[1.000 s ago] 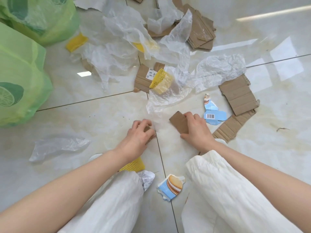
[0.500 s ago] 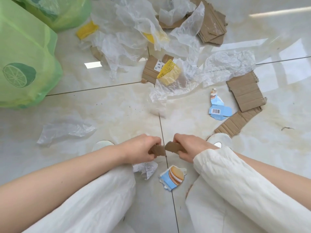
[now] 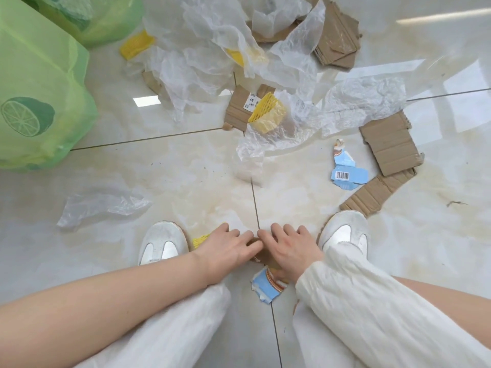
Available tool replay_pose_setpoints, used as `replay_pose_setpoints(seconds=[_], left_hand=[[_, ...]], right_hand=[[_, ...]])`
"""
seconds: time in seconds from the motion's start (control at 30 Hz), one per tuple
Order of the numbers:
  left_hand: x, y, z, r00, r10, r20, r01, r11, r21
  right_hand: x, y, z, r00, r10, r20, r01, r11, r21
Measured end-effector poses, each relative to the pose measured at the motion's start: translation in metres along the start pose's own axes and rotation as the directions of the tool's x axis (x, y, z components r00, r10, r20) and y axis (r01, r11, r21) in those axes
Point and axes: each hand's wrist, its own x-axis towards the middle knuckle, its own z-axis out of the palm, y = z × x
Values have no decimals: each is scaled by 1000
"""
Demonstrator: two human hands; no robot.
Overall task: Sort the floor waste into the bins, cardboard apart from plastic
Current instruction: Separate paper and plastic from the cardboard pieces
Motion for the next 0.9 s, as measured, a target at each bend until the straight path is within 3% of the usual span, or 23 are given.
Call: replay_pose_setpoints(seconds=[0.1,0.2,0.3,0.4,0.57,0.7,0.9], left_hand=[[7,-15,-4,995,-95,-36,94,995,-32],[16,-37,-20,968,-249,-28,243,958,-151],[26,-67,-28,901,-427,-77,366,844,-393],[35,-88,-36,835,-544,-83,384,685,-619],[40,-88,-55,785,-618,-33,368,509,-778],[42,-78,-57,797,-603,-33,351,508,-786],[44,-76,-61,788,-616,-10,302,401,-865]], right_hand=[[8,10,-11,993,108,-55,-105,993,59],[21,37,-31,968,251,-20,-241,947,211],[32,67,-52,932,360,-42,-329,890,315],[38,89,-59,911,404,-79,-356,870,341],[37,99,-63,899,405,-166,-287,831,476],[29,95,-64,909,358,-213,-188,810,555],[20,90,-55,987,133,-92,-83,905,418]])
